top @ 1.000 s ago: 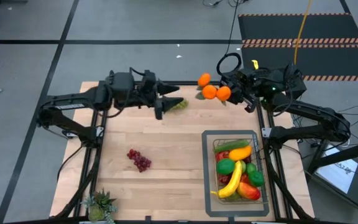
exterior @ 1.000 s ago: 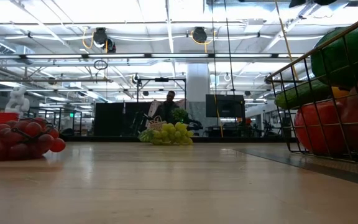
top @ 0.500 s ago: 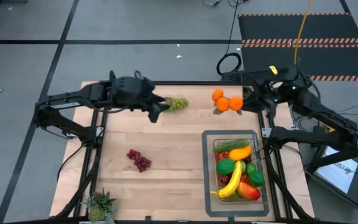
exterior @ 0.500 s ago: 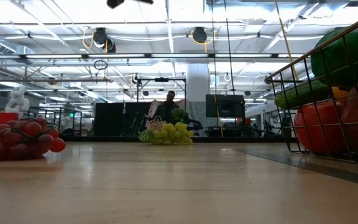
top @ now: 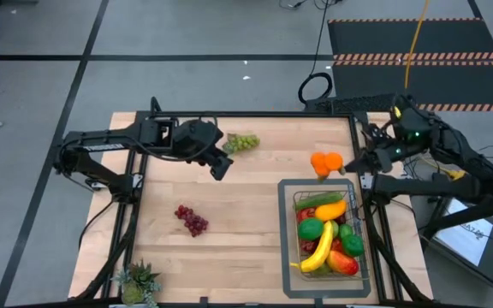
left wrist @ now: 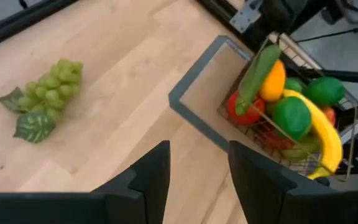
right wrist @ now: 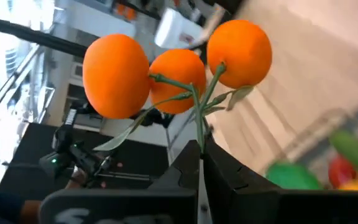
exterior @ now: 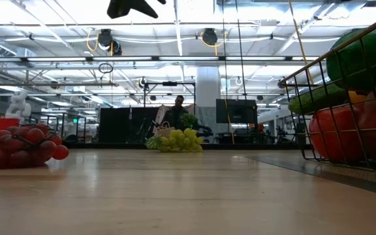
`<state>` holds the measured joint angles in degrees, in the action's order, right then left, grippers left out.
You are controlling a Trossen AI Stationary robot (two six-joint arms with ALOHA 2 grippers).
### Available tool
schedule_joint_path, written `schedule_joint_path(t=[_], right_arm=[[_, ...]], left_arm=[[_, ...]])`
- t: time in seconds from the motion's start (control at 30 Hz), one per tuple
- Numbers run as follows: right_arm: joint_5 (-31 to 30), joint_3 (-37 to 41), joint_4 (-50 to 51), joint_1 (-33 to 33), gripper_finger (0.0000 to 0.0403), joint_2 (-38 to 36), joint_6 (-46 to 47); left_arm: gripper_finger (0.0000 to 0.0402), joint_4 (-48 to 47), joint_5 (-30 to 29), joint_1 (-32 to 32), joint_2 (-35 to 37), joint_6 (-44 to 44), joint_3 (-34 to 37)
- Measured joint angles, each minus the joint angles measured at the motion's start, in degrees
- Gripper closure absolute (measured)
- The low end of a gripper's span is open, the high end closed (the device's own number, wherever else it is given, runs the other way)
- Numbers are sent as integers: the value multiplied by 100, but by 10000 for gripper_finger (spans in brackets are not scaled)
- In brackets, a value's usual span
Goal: Build produce basket
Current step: Put the orange tangerines into the wire basket
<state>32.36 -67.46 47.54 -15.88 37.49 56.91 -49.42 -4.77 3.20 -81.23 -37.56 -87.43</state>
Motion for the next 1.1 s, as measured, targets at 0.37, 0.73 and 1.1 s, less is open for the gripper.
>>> schedule_joint_path(t=[0.37,0.73,1.1], right_arm=[[-569,0,1113,1513,403,197,1386],[-831,-11,1359,3254,403,1317,2146],[-927,-319,3123,4434,400,1911,2969]], left_arm=[[249,-10,278,-72,-27,116,-1],[250,-35,331,-76,-26,300,-1],[250,-52,287,-231,-25,482,-1]])
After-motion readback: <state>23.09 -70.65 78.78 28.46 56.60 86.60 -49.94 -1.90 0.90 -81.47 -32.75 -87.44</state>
